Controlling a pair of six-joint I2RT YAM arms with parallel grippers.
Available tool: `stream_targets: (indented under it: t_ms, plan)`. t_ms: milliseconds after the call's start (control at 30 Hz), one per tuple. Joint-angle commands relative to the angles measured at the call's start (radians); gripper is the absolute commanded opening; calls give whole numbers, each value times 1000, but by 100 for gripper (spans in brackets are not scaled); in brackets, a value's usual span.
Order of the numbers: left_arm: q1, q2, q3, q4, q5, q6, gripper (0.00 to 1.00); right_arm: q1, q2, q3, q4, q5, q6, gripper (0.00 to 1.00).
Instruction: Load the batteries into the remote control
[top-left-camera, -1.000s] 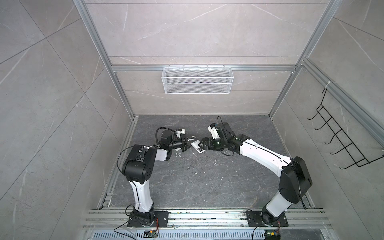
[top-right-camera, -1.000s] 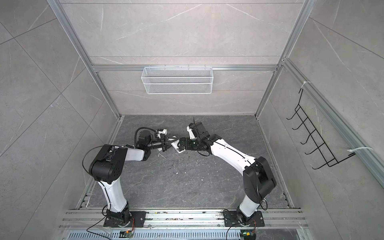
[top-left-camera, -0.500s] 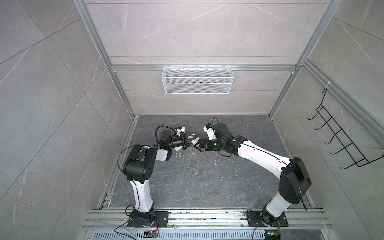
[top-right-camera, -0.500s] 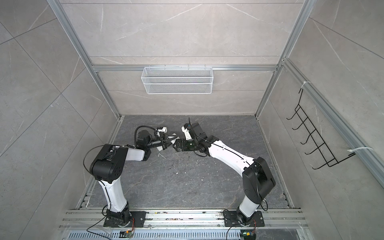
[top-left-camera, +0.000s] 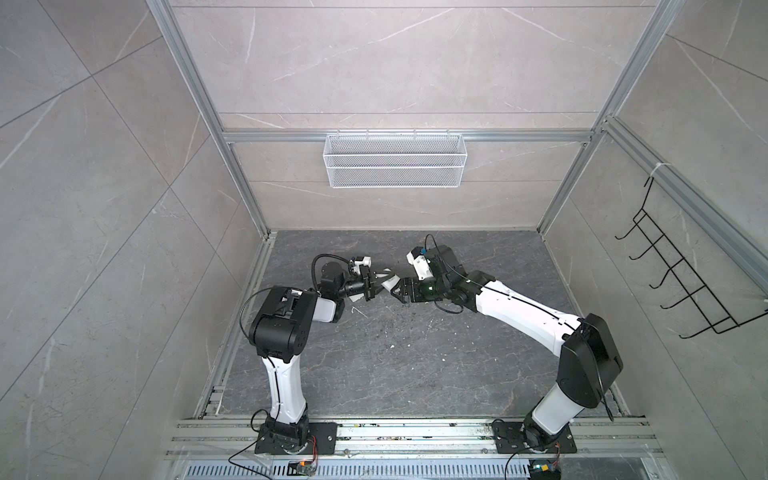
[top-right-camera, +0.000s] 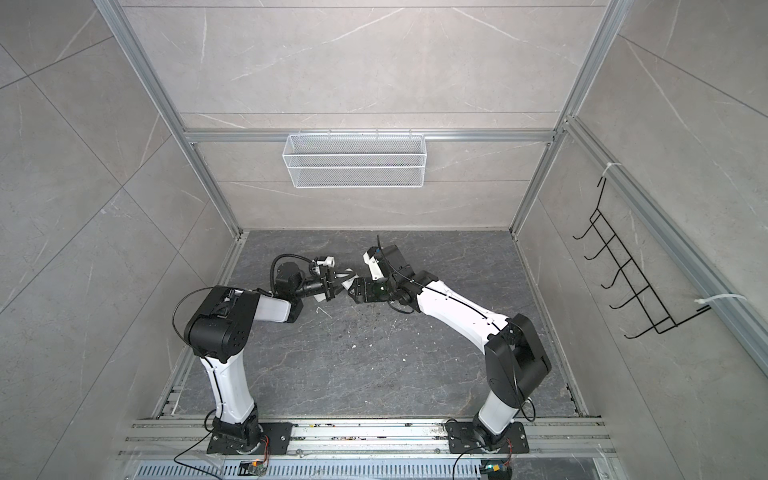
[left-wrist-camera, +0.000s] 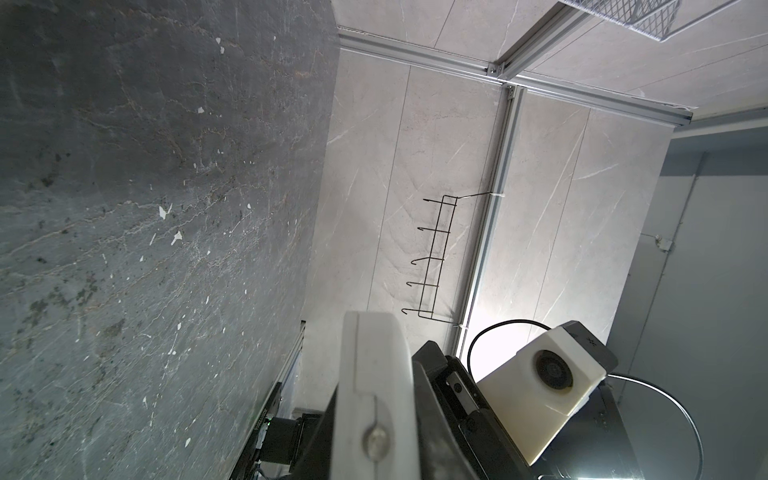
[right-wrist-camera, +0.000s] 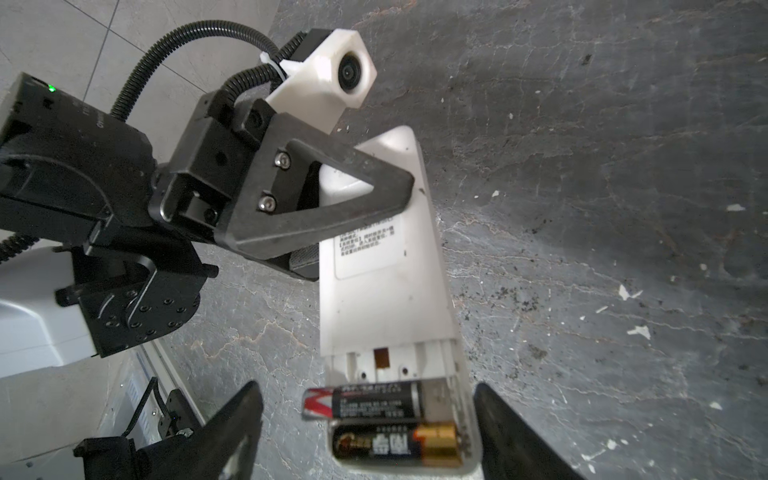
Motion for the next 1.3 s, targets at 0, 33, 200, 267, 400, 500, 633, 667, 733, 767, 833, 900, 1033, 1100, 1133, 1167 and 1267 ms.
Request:
stream_targets:
  t_ms: [0,33,200,267,400,500,633,667,733,767,833,900,1033,1100,1133,1167,1267]
  plan:
    - [8,-23,17,32,21,-2,0,3,13,24,-1,-3,-14,75]
    - [8,-26,17,30,20,-1,0,4,14,27,-3,-3,-14,73]
    - [8,-40,21,12,19,7,0,4,19,32,-8,0,-15,70]
    - [8,-45,21,-5,20,13,0,4,21,33,-7,-2,-14,70]
    - [8,-48,21,-18,17,13,0,4,34,41,-8,-1,-9,70]
    - [8,-53,21,-20,20,13,0,3,49,52,-15,2,-10,67]
    - [8,-59,22,-25,22,39,0,3,54,56,-13,5,-2,67]
    - [8,-60,22,-29,23,41,0,4,57,60,-15,5,-2,67]
    - [8,-62,23,-33,23,44,0,4,58,63,-21,8,-3,67]
    - [8,-62,25,-35,24,44,0,4,58,64,-21,9,-2,67]
    - [8,-62,24,-35,25,44,0,4,58,63,-20,13,2,66]
    - [8,-63,25,-35,25,44,0,4,58,63,-22,15,5,65]
    - [7,-64,26,-36,25,44,0,4,57,67,-23,14,11,61]
    - [8,-68,27,-36,26,44,0,4,61,76,-29,12,11,61]
    - [8,-68,29,-37,26,44,0,4,61,79,-31,12,11,61]
    - [8,-70,29,-38,27,44,0,2,63,83,-32,10,12,61]
    - [8,-73,29,-39,26,44,0,4,69,87,-35,7,15,60]
